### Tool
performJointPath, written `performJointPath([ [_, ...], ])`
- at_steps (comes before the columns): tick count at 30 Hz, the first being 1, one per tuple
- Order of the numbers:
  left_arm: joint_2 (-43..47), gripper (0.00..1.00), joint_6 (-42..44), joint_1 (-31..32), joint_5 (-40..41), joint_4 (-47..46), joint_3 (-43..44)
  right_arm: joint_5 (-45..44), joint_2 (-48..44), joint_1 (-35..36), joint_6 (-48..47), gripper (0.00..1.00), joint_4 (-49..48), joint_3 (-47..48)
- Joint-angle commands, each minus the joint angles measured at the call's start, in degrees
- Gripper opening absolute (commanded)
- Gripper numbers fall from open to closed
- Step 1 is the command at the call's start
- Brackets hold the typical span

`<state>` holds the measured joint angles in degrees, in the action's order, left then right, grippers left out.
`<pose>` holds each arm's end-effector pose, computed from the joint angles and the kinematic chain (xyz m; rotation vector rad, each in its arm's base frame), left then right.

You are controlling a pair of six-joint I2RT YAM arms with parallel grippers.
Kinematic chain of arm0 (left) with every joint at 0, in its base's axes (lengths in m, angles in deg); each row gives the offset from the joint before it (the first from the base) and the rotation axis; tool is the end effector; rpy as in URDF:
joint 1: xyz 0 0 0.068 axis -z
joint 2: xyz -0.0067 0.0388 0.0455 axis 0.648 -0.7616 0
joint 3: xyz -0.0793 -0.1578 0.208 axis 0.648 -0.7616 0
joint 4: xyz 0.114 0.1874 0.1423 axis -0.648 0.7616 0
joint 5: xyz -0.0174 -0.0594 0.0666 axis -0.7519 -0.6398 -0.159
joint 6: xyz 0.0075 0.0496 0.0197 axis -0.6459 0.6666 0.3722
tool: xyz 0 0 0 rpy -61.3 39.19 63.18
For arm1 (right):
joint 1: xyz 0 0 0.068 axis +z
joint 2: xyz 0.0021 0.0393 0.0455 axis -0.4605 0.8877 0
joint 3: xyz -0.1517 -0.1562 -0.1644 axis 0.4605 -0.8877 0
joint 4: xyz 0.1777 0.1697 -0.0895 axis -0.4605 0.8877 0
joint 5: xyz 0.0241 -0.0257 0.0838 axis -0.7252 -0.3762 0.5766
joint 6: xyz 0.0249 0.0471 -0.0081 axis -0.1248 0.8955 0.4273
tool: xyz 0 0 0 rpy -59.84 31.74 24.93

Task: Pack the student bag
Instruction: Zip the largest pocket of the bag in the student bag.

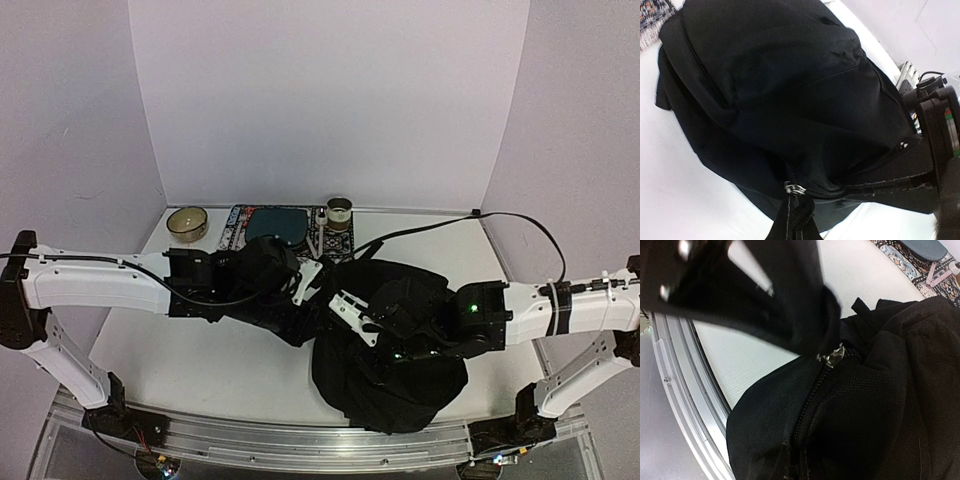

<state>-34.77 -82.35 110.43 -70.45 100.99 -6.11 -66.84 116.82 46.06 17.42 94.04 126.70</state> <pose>0.1132 -0.3164 0.2741 0.8888 2.3399 -0.8734 0.0930 0.2951 0.2708 -1.0059 1.9240 0.7564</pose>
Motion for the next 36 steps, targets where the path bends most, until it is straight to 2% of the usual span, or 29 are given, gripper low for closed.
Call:
performJointPath([
  [1, 2.94, 0.0, -6.85, 3.16, 2.06, -7.34, -1.62, 0.78, -3.7, 0.01, 0.08, 0.05, -9.32, -3.24],
  [7, 0.4, 0.0, -7.28, 9.36, 3.91, -9.78, -0.35, 4.05, -3.17, 0.04, 0.9, 0.04, -12.06, -4.95],
  [9, 1.13, 0.0, -6.76, 9.43, 5.58, -9.59, -0.8, 4.82, -3.47, 0.0, 0.92, 0.0, -12.09, -5.34],
  [13, 4.12, 0.0, -4.5, 8.67, 13.7, -5.33, -0.47, 7.99, -5.53, 0.04, 0.96, 0.0, -11.08, -6.58],
  [16, 6.37, 0.0, -2.24, 5.51, 15.71, -3.44, -0.39, 11.6, -8.11, -0.01, 0.87, 0.0, -9.18, -7.67],
  [23, 6.44, 0.0, 3.31, -3.67, 14.2, -2.34, 0.04, 16.14, -13.91, 0.0, -0.42, 0.0, -1.81, -8.33],
  [29, 0.51, 0.0, 6.75, -8.95, 12.55, -2.04, 3.29, 19.37, -14.95, 0.0, -2.23, 0.0, 4.84, -7.03],
  [36, -10.39, 0.0, 7.78, -13.95, 9.68, -2.13, 8.19, 20.09, -15.64, 0.0, -2.51, 0.0, 6.55, -6.0],
])
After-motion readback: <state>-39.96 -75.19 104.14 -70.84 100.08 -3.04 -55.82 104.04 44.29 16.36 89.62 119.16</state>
